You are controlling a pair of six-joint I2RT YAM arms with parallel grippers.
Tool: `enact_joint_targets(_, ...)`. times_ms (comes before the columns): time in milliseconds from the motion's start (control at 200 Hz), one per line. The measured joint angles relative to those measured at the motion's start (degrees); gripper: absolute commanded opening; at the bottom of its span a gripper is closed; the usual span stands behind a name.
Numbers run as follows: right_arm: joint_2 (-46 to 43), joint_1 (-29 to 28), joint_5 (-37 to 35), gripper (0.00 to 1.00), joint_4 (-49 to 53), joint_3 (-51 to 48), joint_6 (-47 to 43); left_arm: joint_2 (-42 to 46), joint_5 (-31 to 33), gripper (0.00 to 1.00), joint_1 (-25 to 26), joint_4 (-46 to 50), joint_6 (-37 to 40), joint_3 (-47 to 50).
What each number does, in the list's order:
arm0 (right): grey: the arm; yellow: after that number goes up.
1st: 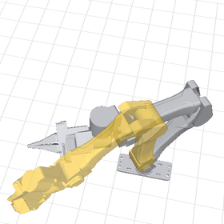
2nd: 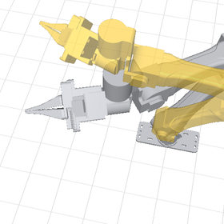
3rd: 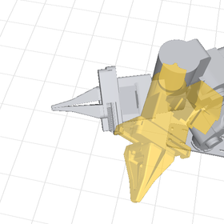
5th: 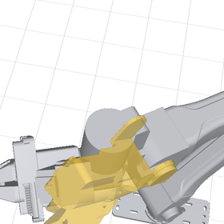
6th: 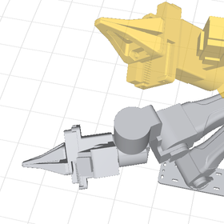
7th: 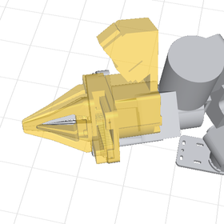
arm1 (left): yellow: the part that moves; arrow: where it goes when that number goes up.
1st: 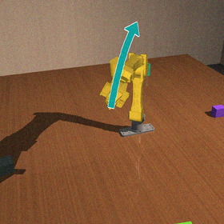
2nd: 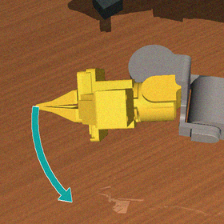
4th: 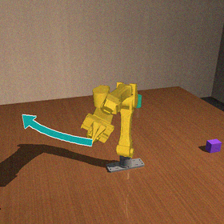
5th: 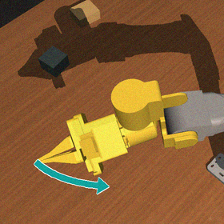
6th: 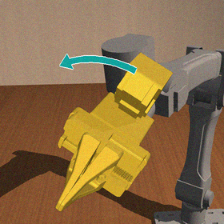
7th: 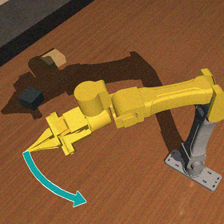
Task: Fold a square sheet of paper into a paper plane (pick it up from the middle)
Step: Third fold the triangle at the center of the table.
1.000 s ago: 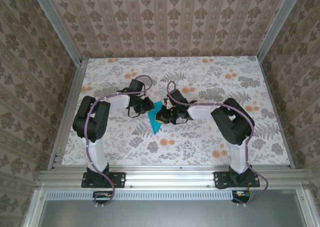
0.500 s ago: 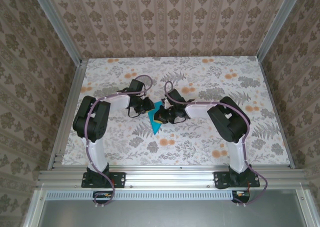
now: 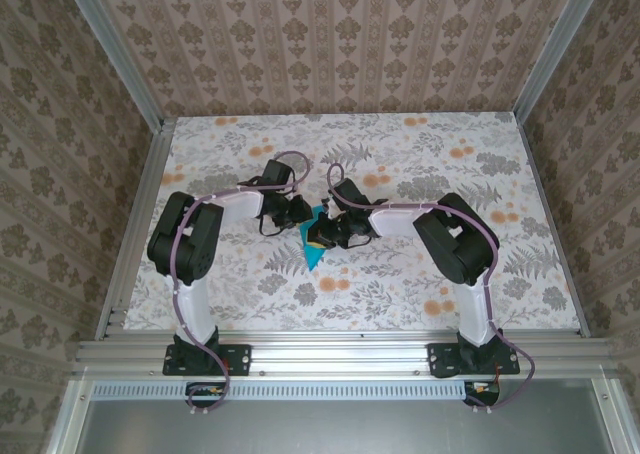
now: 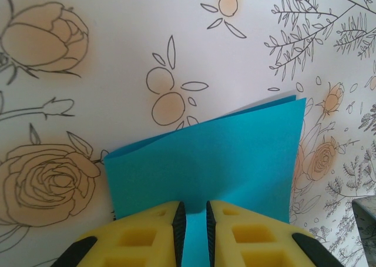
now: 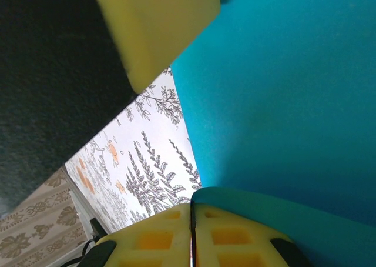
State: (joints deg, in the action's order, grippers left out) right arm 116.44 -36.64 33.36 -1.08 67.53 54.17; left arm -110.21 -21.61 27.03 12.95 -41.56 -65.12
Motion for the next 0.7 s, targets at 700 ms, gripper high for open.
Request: enact_joint_targets(700, 0.0, 0.0, -2.8, 0.12, 1.5, 0.0, -0.2, 0.0, 0.0, 0.22, 0.0, 0.0, 0.0, 0.0)
